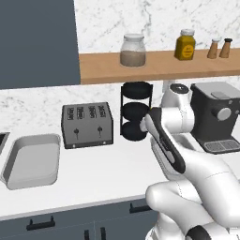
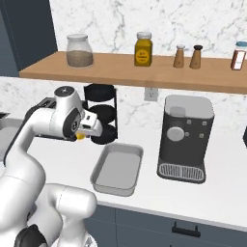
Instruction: Place one corn and one chicken drumstick in each tupperware on the nearby counter, to pack two identical lunches.
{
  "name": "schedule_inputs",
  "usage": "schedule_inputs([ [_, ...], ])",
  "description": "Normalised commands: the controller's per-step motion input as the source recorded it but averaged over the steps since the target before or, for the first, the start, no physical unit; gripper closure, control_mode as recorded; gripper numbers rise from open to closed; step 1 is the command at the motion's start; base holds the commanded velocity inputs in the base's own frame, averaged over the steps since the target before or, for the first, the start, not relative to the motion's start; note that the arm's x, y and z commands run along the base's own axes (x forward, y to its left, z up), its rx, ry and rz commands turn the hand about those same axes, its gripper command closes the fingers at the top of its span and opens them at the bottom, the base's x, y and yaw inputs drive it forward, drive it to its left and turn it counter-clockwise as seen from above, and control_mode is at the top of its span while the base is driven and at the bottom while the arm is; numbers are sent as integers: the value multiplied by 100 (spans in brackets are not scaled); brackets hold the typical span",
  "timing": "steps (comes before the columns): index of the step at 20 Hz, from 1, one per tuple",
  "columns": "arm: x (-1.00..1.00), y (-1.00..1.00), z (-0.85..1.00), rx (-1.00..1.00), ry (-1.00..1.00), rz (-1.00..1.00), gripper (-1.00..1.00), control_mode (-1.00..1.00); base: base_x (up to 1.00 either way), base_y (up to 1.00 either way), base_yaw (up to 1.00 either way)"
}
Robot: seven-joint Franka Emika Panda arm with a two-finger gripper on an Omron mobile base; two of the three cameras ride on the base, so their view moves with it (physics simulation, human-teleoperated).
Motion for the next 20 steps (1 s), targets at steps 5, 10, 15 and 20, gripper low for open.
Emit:
schedule_inputs([
  [5,6,-89,-65,0,10,0,100,-100,0,0,0],
  [10,0,-80,-57,2,4,1,100,-100,0,0,0],
  [15,0,-17,-52,0,8,5,100,-100,0,0,0],
  [20,0,7,-39,0,0,10,100,-100,0,0,0],
])
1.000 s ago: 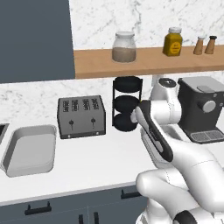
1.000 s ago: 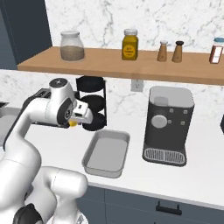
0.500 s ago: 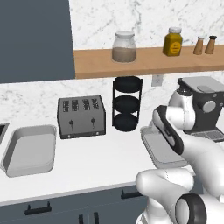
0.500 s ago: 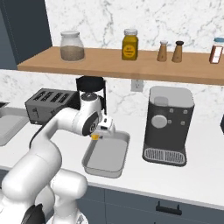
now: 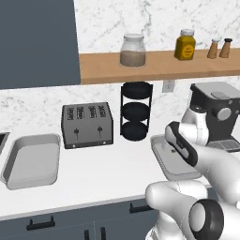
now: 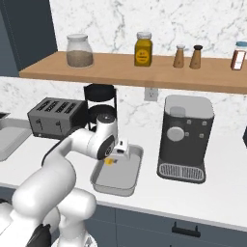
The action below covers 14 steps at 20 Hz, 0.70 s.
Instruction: Place one corn and one chicken drumstick in each tupperware on the nearby counter, to pack two identical lunches.
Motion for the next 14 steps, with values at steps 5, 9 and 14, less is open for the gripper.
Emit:
schedule_inputs([
  [5,0,-3,-38,0,4,10,100,-100,0,0,0],
  [9,1,-20,-35,0,1,7,100,-100,0,0,0],
  [14,11,-29,-27,0,0,5,100,-100,0,0,0],
])
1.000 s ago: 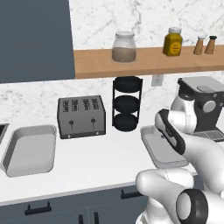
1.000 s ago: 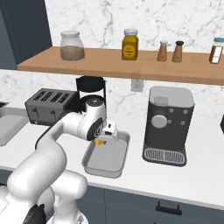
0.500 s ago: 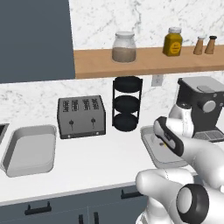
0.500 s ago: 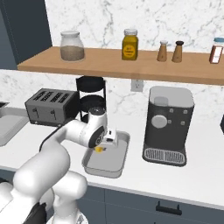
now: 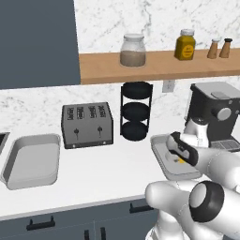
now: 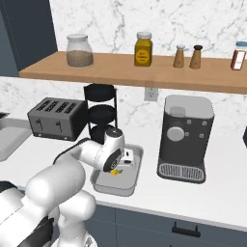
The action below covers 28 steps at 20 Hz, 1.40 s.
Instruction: Place one corn and one chicken drumstick in each tupperware on the nearby counter, to pack two identical lunches.
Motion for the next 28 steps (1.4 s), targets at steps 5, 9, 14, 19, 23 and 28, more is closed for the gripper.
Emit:
schedule_inputs([
  [5,34,-4,-11,0,-2,6,-100,-100,0,0,0],
  [9,38,1,-7,0,-3,7,-100,-100,0,0,0],
  [14,-22,0,35,0,0,2,-100,-100,0,0,0],
  [19,-80,5,79,0,-4,0,-100,-100,0,0,0],
  [23,-66,51,69,-7,-10,2,-100,-100,0,0,0],
  [28,-51,86,57,-15,-17,3,-100,-100,0,0,0],
])
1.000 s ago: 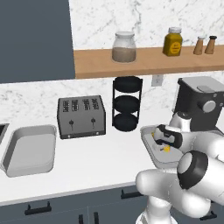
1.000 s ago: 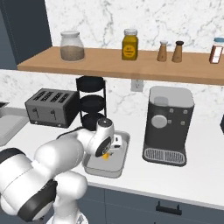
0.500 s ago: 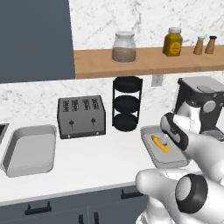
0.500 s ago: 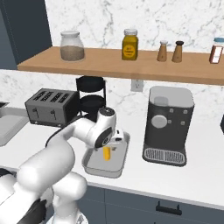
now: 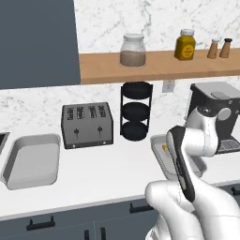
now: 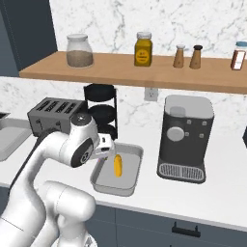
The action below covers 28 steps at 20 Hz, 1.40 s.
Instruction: Place one corn and one chicken drumstick in each tupperware on the nearby counter, to pack two identical lunches.
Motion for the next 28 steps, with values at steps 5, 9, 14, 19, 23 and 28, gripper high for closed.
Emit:
schedule_inputs([
  [5,-63,84,32,-16,-33,0,-100,-100,0,0,0],
  [9,-88,56,9,-13,-39,0,-100,-100,0,0,0],
  [14,-74,1,8,-4,-19,0,-100,100,-20,-12,-1],
  [19,0,0,0,0,0,0,-100,100,-100,-94,-10],
  [23,0,0,0,0,0,0,-100,100,-100,-100,-8],
  [28,0,0,0,0,0,0,-100,100,-100,-100,-9],
])
